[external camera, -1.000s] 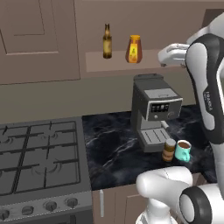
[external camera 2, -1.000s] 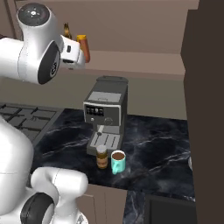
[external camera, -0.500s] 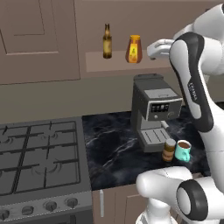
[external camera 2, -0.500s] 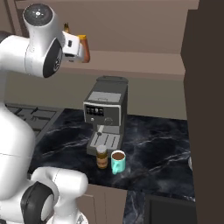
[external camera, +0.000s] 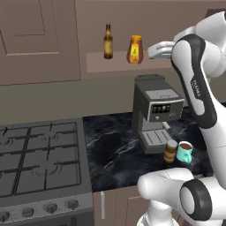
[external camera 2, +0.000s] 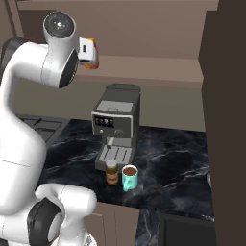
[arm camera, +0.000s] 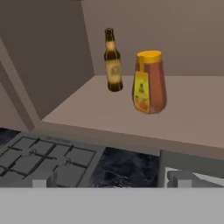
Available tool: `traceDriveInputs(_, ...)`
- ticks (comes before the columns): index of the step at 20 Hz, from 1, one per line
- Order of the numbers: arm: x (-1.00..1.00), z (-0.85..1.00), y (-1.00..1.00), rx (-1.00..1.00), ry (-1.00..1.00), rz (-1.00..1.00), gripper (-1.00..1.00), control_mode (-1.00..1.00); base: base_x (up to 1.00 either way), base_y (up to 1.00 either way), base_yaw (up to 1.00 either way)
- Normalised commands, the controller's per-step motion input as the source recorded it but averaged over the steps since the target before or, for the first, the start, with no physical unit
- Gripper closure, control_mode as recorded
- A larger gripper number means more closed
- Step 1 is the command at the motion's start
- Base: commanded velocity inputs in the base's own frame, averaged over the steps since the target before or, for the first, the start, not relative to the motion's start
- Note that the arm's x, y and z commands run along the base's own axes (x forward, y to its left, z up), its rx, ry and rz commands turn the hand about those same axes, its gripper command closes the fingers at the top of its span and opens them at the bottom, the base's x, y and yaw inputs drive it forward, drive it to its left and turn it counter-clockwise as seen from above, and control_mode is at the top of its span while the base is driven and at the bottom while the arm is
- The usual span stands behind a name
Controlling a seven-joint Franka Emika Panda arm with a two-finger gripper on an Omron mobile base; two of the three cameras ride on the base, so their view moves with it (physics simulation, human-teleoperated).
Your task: Pick the cinnamon and honey bottle from the cabinet and place them next to the mug.
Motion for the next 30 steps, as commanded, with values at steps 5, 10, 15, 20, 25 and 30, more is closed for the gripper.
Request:
traceDriveInputs(5, 0.36, 0.0, -0.01, 0.0, -0.04, 0.04, -1.0, -1.0, 0.0, 0.0, 0.0)
traceDriveInputs(10, 0.41, 0.0, -0.15, 0.0, 0.0, 0.0, -1.0, -1.0, 0.0, 0.0, 0.0)
traceDriveInputs(15, 0.38, 0.0, -0.09, 0.0, 0.0, 0.0, -1.0, -1.0, 0.0, 0.0, 0.0)
traceDriveInputs(20, 0.24, 0.0, 0.0, 0.0, 0.0, 0.0, -1.0, -1.0, 0.0, 0.0, 0.0)
traceDriveInputs(25, 0.2, 0.0, 0.0, 0.0, 0.0, 0.0, -1.0, -1.0, 0.0, 0.0, 0.0)
traceDriveInputs(30, 0.31, -0.01, 0.0, 0.0, 0.0, 0.0, -1.0, -1.0, 0.0, 0.0, 0.0)
